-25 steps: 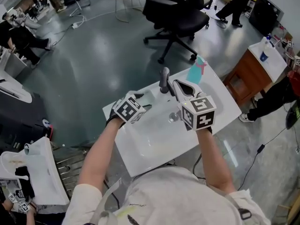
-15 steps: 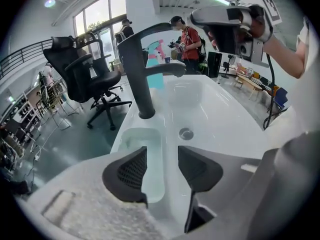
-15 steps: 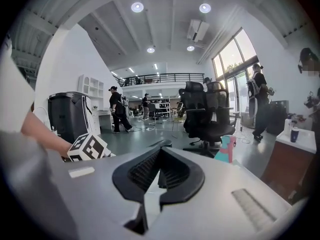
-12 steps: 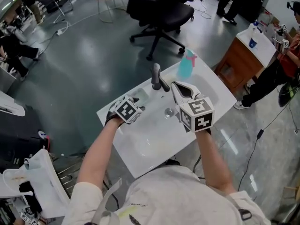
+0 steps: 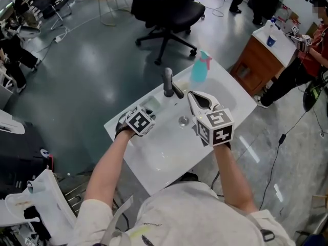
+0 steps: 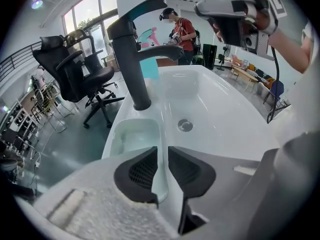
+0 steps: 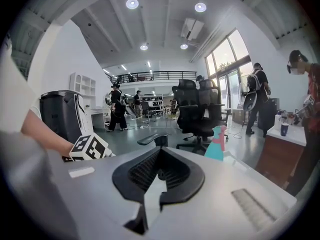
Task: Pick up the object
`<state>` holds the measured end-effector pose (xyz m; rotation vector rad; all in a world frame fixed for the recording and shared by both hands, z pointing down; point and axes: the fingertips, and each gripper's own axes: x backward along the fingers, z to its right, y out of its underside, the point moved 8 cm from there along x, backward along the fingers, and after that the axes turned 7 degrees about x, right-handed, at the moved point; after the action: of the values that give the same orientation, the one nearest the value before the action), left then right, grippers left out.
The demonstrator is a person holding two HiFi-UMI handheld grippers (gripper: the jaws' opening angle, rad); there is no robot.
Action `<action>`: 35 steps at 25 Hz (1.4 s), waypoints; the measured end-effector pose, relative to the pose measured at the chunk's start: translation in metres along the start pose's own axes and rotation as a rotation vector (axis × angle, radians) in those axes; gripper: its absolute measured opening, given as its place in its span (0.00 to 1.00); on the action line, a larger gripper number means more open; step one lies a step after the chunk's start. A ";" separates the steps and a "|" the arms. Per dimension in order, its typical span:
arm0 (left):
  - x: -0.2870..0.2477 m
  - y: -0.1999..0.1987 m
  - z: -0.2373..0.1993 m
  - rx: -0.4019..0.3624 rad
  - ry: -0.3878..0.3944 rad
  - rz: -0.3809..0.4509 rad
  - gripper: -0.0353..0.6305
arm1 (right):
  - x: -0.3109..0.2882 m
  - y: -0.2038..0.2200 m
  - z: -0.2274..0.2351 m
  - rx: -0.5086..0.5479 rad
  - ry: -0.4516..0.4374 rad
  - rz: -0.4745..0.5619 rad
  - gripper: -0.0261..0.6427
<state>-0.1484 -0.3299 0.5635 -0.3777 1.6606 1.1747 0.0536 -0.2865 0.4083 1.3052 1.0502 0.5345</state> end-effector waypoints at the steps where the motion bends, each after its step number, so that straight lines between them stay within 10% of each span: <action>1: 0.000 0.000 0.000 0.003 -0.003 0.000 0.16 | 0.001 0.001 0.000 -0.002 0.003 -0.001 0.04; 18: 0.007 -0.004 0.002 0.038 -0.040 0.029 0.07 | 0.013 0.003 0.000 -0.010 0.020 -0.002 0.04; 35: 0.088 -0.043 -0.008 0.099 -0.222 0.261 0.07 | 0.006 -0.021 -0.008 0.029 -0.072 0.055 0.04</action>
<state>-0.1593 -0.3319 0.4659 0.0332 1.5968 1.2692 0.0449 -0.2826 0.3870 1.3725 0.9681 0.5120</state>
